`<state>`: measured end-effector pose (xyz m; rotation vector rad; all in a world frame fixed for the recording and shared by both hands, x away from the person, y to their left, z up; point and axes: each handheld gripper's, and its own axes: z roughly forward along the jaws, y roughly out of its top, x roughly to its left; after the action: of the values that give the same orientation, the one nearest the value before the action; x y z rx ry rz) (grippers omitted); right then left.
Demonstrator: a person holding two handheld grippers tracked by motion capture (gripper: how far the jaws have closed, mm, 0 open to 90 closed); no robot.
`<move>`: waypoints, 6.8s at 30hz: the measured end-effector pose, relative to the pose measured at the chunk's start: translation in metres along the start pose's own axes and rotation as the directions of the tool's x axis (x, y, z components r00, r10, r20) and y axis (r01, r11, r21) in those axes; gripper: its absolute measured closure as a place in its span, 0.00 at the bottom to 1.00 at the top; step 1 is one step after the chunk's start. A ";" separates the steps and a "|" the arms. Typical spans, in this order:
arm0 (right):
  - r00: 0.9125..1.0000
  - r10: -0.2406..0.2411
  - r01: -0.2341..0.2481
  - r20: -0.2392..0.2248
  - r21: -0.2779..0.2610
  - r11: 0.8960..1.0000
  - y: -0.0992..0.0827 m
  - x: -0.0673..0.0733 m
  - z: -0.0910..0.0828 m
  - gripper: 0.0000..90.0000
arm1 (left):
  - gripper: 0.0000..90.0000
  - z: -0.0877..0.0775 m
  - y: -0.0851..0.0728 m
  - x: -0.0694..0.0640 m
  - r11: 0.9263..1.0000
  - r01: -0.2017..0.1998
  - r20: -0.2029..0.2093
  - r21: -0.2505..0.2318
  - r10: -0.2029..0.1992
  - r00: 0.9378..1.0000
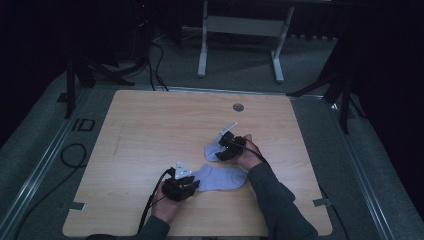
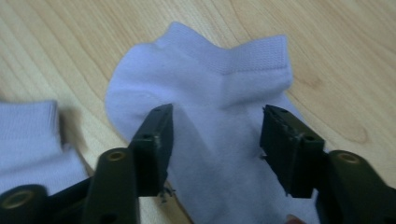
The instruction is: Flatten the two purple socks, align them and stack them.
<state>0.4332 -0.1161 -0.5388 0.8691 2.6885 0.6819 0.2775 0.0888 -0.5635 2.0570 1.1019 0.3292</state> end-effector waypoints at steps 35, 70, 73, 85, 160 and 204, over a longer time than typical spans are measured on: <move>0.990 0.137 -0.138 -0.021 -0.073 0.988 -0.005 -0.006 -0.008 0.96 | 0.77 0.001 0.000 -0.002 1.000 -0.006 0.003 -0.002 0.006 1.000; 0.994 0.113 -0.110 -0.011 -0.346 0.932 -0.055 0.020 -0.112 0.96 | 0.76 0.001 0.000 -0.003 1.000 -0.006 0.001 -0.004 0.006 1.000; 0.994 0.104 -0.104 -0.017 -0.344 0.933 -0.055 0.025 -0.106 0.96 | 0.76 0.001 0.000 -0.003 1.000 -0.006 0.001 -0.005 0.006 1.000; 0.991 0.124 -0.137 -0.058 -0.344 0.929 -0.055 0.040 -0.082 0.96 | 0.76 0.001 0.000 -0.003 1.000 -0.006 0.003 -0.005 0.006 1.000; 0.972 0.229 -0.216 0.044 -0.206 0.954 -0.119 0.034 -0.055 0.85 | 0.98 -0.017 0.028 0.009 0.995 0.083 0.124 -0.051 -0.076 0.989; 0.955 0.295 -0.281 -0.003 -0.318 0.906 -0.127 0.038 -0.059 0.66 | 0.58 -0.023 0.003 0.025 0.997 0.070 -0.014 0.031 -0.069 0.997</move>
<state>0.3198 -0.2057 -0.5537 1.1846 2.3371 1.1055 0.2820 0.1191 -0.5486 2.0414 1.1909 0.2928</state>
